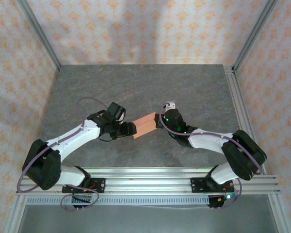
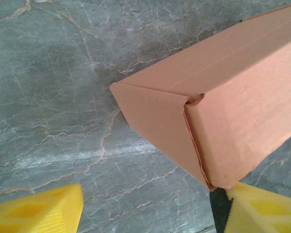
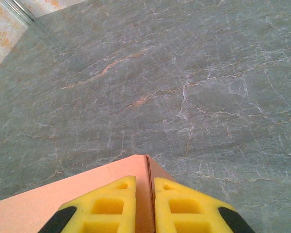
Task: Fold the paper box
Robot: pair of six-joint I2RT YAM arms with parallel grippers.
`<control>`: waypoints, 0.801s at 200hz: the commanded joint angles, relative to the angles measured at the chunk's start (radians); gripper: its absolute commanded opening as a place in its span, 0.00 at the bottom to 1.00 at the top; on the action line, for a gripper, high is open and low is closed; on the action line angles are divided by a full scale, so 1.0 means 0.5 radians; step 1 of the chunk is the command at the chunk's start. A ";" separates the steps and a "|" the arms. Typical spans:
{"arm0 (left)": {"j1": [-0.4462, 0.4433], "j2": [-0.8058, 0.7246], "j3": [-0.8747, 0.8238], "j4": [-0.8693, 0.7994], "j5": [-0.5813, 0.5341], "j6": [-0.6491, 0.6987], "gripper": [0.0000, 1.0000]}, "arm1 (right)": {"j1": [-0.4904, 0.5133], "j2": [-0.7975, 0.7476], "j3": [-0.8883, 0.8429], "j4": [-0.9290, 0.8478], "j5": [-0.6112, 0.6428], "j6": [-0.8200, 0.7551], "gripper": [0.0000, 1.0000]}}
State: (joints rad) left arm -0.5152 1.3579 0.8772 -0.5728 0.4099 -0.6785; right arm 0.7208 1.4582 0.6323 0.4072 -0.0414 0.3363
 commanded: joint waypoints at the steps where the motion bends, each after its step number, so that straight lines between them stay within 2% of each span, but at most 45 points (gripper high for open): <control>1: -0.004 -0.026 0.130 -0.066 -0.001 0.057 0.74 | -0.006 0.051 -0.051 -0.324 0.005 -0.053 0.13; 23: 0.023 -0.066 0.149 -0.014 -0.007 -0.003 0.75 | -0.006 0.043 -0.050 -0.334 0.009 -0.059 0.14; 31: 0.036 -0.076 0.135 0.036 -0.016 -0.051 0.72 | -0.005 0.046 -0.050 -0.336 0.010 -0.059 0.14; 56: 0.059 -0.054 0.107 0.134 -0.047 -0.161 0.59 | -0.004 0.062 -0.039 -0.339 0.011 -0.062 0.14; 80: 0.064 0.020 0.115 0.076 -0.023 -0.137 0.44 | -0.006 0.062 -0.026 -0.350 0.007 -0.071 0.14; 160: 0.061 0.128 -0.095 0.121 0.006 -0.128 0.05 | -0.006 0.068 -0.019 -0.382 0.007 -0.073 0.13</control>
State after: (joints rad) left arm -0.4881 1.3785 0.9100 -0.4751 0.4465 -0.7475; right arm 0.7193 1.4574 0.6422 0.3824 -0.0402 0.3172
